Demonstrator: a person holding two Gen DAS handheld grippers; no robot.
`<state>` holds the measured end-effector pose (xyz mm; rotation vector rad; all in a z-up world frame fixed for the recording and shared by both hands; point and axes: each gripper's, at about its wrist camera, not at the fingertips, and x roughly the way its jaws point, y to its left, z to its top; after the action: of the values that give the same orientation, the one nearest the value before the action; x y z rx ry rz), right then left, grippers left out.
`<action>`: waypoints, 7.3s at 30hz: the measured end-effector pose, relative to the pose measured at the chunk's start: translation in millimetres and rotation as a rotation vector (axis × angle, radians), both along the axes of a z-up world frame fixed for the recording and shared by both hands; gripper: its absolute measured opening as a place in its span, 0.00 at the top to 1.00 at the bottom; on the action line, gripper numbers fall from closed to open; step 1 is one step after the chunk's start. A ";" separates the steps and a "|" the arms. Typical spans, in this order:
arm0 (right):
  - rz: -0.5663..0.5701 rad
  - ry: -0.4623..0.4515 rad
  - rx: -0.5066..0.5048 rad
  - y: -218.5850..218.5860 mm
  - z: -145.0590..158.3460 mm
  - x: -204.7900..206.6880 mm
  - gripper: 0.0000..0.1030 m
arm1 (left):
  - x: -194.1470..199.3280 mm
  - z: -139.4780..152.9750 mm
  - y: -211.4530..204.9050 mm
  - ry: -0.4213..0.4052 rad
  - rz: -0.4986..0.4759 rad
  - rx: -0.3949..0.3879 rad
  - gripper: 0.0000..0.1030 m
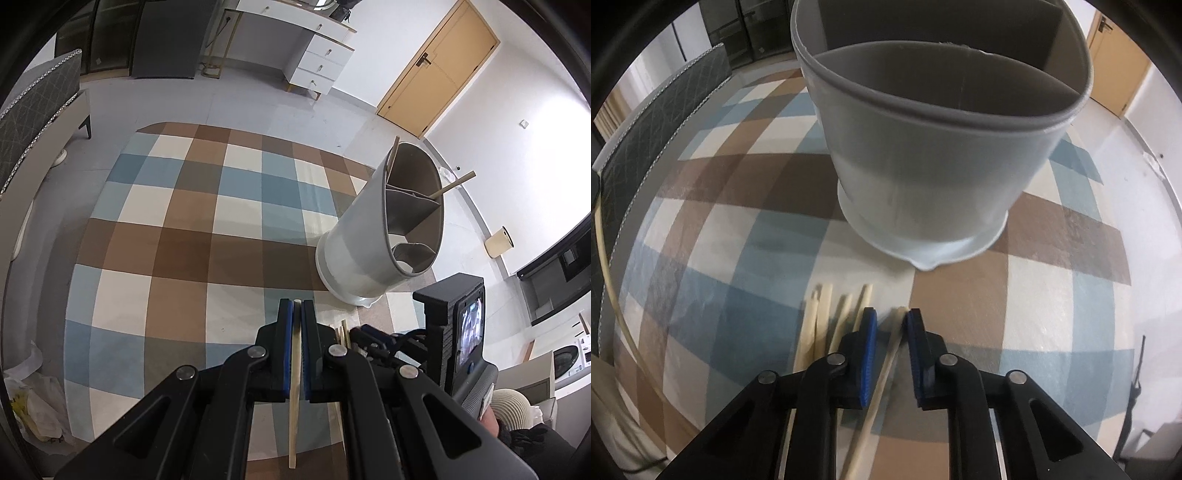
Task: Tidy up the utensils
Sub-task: 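Pinch another chopstick with the right gripper while the left gripper holds its chopstick, then lift both held chopsticks and carry them above the utensil holder, then open both grippers to drop the chopsticks into the utensil holder, then move both open grippers back toward the remaining chopsticks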
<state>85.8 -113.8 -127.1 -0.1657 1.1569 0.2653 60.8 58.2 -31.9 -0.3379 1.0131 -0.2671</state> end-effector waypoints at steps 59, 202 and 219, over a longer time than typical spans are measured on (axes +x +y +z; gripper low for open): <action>-0.053 -0.768 0.633 -100.3 234.3 -79.2 0.95 | -45.2 157.0 -70.0 -0.305 -0.140 0.142 1.00; -0.043 -0.055 0.136 -31.1 37.5 -35.7 0.31 | -30.4 -29.3 12.6 0.030 0.338 0.112 0.12; 0.073 0.039 -0.022 -1.7 9.6 -21.1 0.73 | -24.2 -31.3 27.6 0.069 0.371 0.046 0.12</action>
<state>64.7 -115.4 -117.6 -0.2233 1.1940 0.3213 36.7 85.8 -63.2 -0.4879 1.0018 0.1032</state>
